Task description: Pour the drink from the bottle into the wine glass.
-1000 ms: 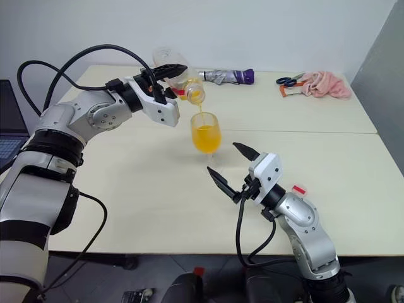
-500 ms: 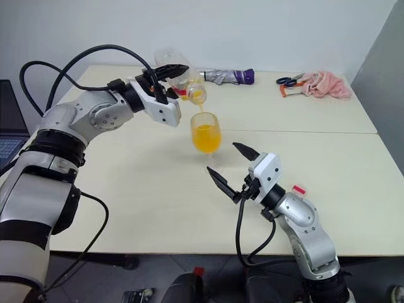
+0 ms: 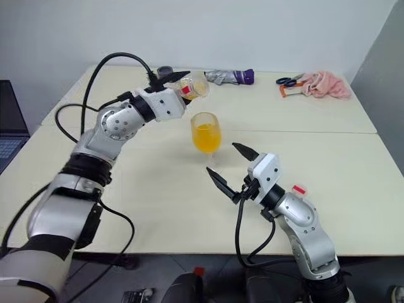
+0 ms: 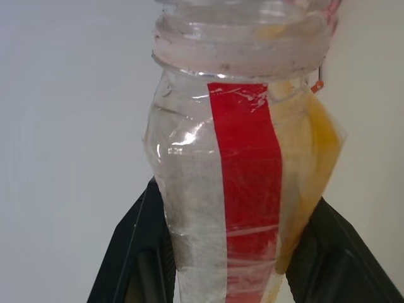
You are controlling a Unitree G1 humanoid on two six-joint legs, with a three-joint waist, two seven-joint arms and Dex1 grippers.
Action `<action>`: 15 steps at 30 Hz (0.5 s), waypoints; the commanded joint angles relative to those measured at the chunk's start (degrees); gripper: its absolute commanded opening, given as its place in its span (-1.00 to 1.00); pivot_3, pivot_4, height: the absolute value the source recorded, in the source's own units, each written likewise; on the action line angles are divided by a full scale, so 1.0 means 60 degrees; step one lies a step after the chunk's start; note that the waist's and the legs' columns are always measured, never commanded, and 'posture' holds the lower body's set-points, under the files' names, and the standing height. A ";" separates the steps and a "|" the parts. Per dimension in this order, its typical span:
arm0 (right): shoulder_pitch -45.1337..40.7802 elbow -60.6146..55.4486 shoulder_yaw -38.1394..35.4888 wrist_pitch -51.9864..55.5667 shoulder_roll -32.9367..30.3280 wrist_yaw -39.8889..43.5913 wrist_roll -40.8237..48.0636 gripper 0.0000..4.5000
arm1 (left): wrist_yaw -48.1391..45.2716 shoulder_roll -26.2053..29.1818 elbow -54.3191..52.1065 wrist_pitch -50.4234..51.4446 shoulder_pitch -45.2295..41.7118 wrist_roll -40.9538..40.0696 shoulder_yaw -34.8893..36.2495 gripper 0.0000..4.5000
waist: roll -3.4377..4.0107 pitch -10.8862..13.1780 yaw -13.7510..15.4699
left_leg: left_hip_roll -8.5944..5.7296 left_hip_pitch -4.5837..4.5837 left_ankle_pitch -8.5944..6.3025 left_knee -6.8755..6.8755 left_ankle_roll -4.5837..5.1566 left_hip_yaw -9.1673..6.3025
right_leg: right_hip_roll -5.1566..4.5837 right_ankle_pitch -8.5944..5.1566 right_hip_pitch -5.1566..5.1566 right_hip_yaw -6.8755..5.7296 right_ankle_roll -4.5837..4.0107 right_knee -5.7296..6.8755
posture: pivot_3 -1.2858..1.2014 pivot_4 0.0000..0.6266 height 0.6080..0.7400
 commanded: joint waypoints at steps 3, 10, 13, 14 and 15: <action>-0.0301 -0.0359 0.0023 0.0481 -0.0482 0.0738 0.0571 1.00 | -0.0761 -0.0458 -0.2147 0.3905 0.0783 -0.2923 0.2039 -0.22 | 0.0000 0.0000 -0.0053 | 0.0012 0.0006 0.0000 0.0008 0.0001 0.0001 | 0.0001 0.0000 0.0000 0.0005 0.0000 0.0017 | 0.03 -0.52 1.00; -0.1626 -0.0340 -0.0044 0.2687 -0.1399 0.1738 0.2033 1.00 | -0.0307 -0.0437 -0.4407 0.7581 0.3098 -0.4623 0.3802 -0.24 | 0.0000 0.0000 -0.0224 | 0.0025 0.0013 -0.0001 0.0076 0.0002 -0.0013 | 0.0001 -0.0002 0.0001 0.0012 -0.0001 0.0097 | 0.03 -0.52 1.00; -0.2091 -0.0208 0.0131 0.3039 -0.1501 0.1858 0.2070 1.00 | -0.0100 -0.0443 -0.4995 0.8458 0.3800 -0.5001 0.4246 -0.24 | -0.0001 0.0000 -0.0210 | 0.0027 0.0010 -0.0001 0.0110 0.0002 -0.0039 | 0.0002 -0.0002 0.0008 -0.0006 -0.0002 0.0115 | 0.03 -0.52 1.00; -0.2195 -0.0170 0.0191 0.3103 -0.1524 0.1892 0.2039 1.00 | -0.0049 -0.0440 -0.5125 0.8657 0.3951 -0.5094 0.4336 -0.24 | -0.0001 -0.0001 -0.0192 | 0.0026 0.0011 -0.0001 0.0114 0.0002 -0.0045 | 0.0003 -0.0002 0.0013 -0.0012 -0.0001 0.0118 | 0.03 -0.52 1.00; -0.2335 -0.0084 0.0277 0.3155 -0.1494 0.1860 0.1942 1.00 | 0.0016 -0.0383 -0.5215 0.8740 0.4137 -0.5064 0.4384 -0.24 | -0.0002 -0.0001 -0.0156 | 0.0023 0.0009 0.0000 0.0115 0.0001 -0.0048 | 0.0007 -0.0002 0.0014 -0.0015 -0.0001 0.0118 | 0.03 -0.52 1.00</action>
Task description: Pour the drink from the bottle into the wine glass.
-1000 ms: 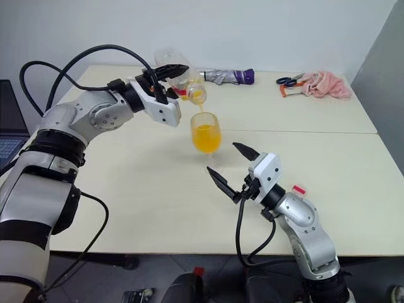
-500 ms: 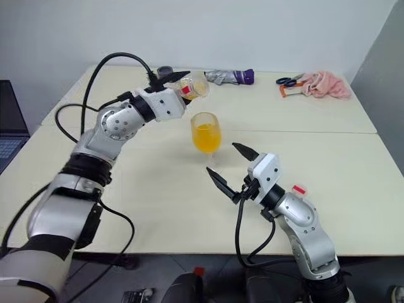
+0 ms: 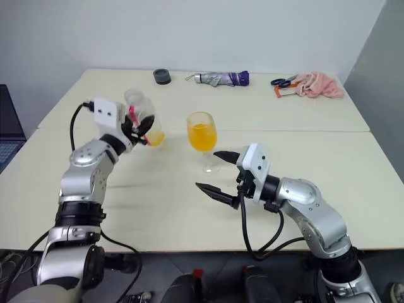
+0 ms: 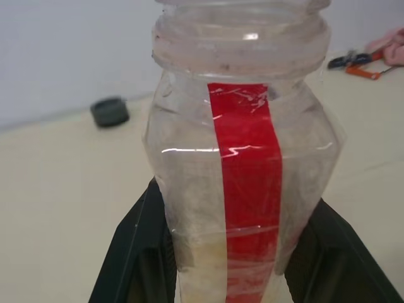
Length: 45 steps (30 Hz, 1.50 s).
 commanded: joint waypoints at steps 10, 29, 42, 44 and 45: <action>-0.0907 0.0463 0.0636 0.0098 0.0281 0.0035 -0.0475 1.00 | 0.0272 0.0274 -0.0985 0.0778 0.0860 -0.0200 0.0562 -0.24 | -0.0003 -0.0002 0.0155 | 0.0001 -0.0004 0.0000 0.0001 0.0000 0.0001 | -0.0007 0.0000 0.0001 0.0000 0.0000 -0.0005 | 0.03 -0.52 1.00; -0.0373 0.0685 0.0496 -0.0180 0.0178 0.0274 -0.0797 1.00 | 0.0355 0.0254 -0.0927 -0.0113 0.1418 0.0221 0.0323 0.98 | -0.0004 -0.0002 0.0196 | 0.0001 -0.0002 -0.0001 -0.0007 0.0000 0.0005 | -0.0005 0.0000 0.0000 0.0002 0.0001 -0.0012 | 0.03 -0.52 1.00; 0.2338 0.2847 0.0070 -0.4744 0.1014 -0.1119 -0.2719 1.00 | 0.0688 -0.0015 -0.2460 -0.0574 0.3489 0.0017 0.0818 0.98 | -0.0004 -0.0002 0.0186 | 0.0007 0.0007 -0.0001 -0.0022 0.0000 0.0027 | -0.0007 -0.0002 -0.0002 0.0025 0.0004 -0.0024 | 0.03 -0.52 1.00; 0.2703 0.3231 -0.0102 -0.5296 0.1147 -0.1284 -0.2854 1.00 | 0.0828 -0.0207 -0.2766 -0.0393 0.3836 -0.0176 0.0962 0.98 | -0.0004 -0.0002 0.0197 | 0.0011 0.0008 -0.0001 -0.0023 0.0000 0.0030 | -0.0007 -0.0002 -0.0002 0.0027 0.0004 -0.0026 | 0.03 -0.52 1.00; 0.2859 0.3383 -0.0242 -0.5461 0.1203 -0.1398 -0.2864 1.00 | 0.0996 -0.0359 -0.2981 -0.0261 0.4039 -0.0271 0.1076 0.98 | -0.0004 -0.0002 0.0199 | 0.0016 0.0008 -0.0001 -0.0024 -0.0001 0.0030 | -0.0007 -0.0002 -0.0001 0.0029 0.0004 -0.0027 | 0.03 -0.52 1.00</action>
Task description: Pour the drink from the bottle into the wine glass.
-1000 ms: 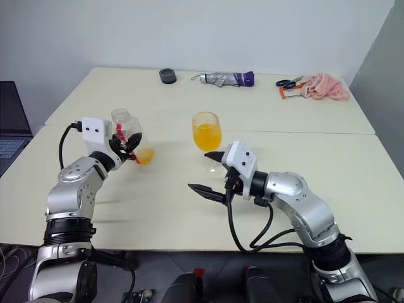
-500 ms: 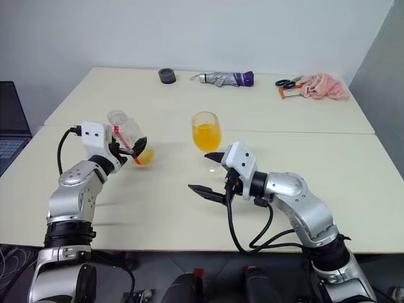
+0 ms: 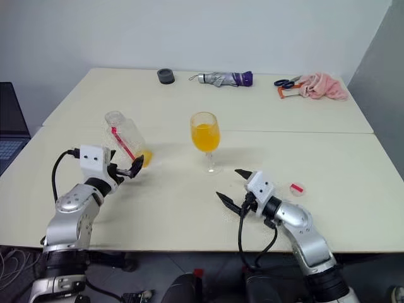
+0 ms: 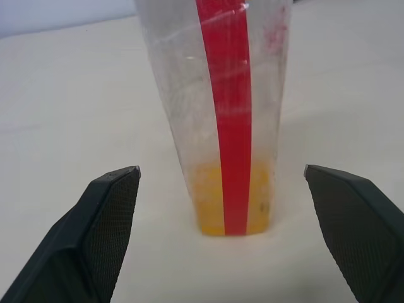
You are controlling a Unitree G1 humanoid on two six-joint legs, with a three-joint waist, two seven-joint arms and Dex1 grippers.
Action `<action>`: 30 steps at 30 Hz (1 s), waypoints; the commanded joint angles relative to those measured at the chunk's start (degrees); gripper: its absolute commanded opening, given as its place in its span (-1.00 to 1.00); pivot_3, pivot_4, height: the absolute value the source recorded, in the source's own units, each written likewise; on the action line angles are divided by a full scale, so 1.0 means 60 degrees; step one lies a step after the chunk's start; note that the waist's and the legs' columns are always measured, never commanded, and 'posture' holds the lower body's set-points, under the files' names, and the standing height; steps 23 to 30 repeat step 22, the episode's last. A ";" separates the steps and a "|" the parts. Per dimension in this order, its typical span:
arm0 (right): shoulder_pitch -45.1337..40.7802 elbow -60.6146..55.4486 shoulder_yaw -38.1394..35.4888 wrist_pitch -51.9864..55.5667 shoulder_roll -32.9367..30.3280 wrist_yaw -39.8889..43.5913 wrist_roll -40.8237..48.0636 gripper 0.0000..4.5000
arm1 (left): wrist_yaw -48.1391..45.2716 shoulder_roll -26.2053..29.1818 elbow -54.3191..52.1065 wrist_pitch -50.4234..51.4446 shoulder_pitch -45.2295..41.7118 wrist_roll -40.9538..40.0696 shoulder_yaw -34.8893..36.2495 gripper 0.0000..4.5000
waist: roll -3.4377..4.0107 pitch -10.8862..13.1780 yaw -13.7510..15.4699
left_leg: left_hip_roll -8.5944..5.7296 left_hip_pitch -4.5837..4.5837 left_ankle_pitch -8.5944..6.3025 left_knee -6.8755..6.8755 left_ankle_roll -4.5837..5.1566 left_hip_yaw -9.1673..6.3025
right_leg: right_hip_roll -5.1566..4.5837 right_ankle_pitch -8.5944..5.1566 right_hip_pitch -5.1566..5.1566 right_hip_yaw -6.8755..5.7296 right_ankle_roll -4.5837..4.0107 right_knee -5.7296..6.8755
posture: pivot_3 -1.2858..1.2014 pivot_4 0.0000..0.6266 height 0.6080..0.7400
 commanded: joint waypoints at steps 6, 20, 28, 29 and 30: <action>0.0434 0.0970 -0.1490 -0.1249 0.0937 -0.1461 0.0162 1.00 | 0.0929 -0.1042 -0.2041 0.0265 0.1583 -0.0588 0.0743 0.98 | 0.0000 0.0000 -0.0004 | 0.0004 0.0009 -0.0001 -0.0002 0.0000 0.0023 | -0.0001 -0.0001 0.0001 0.0024 0.0002 0.0000 | 0.03 -0.52 1.00; 0.0342 0.1200 -0.2057 -0.0940 0.1232 -0.1511 0.0442 1.00 | 0.0863 -0.1679 -0.2867 -0.0275 0.2719 -0.0636 0.0597 0.98 | 0.0000 0.0000 0.0001 | -0.0008 0.0020 -0.0001 -0.0010 0.0000 0.0048 | 0.0017 -0.0018 0.0001 0.0042 0.0029 -0.0010 | 0.03 -0.52 1.00; 0.0336 0.1208 -0.2065 -0.0932 0.1213 -0.1493 0.0463 1.00 | 0.0815 -0.1648 -0.2866 -0.0324 0.2720 -0.0604 0.0548 0.98 | 0.0000 0.0000 0.0001 | -0.0007 0.0020 -0.0001 -0.0009 0.0000 0.0051 | 0.0019 -0.0017 0.0001 0.0046 0.0028 -0.0011 | 0.03 -0.52 1.00; 0.0336 0.1208 -0.2065 -0.0932 0.1213 -0.1493 0.0463 1.00 | 0.0815 -0.1648 -0.2866 -0.0324 0.2720 -0.0604 0.0548 0.98 | 0.0000 0.0000 0.0001 | -0.0007 0.0020 -0.0001 -0.0009 0.0000 0.0051 | 0.0019 -0.0017 0.0001 0.0046 0.0028 -0.0011 | 0.03 -0.52 1.00; 0.0336 0.1208 -0.2065 -0.0932 0.1213 -0.1493 0.0463 1.00 | 0.0815 -0.1648 -0.2866 -0.0324 0.2720 -0.0604 0.0548 0.98 | 0.0000 0.0000 0.0001 | -0.0007 0.0020 -0.0001 -0.0009 0.0000 0.0051 | 0.0019 -0.0017 0.0001 0.0046 0.0028 -0.0011 | 0.03 -0.52 1.00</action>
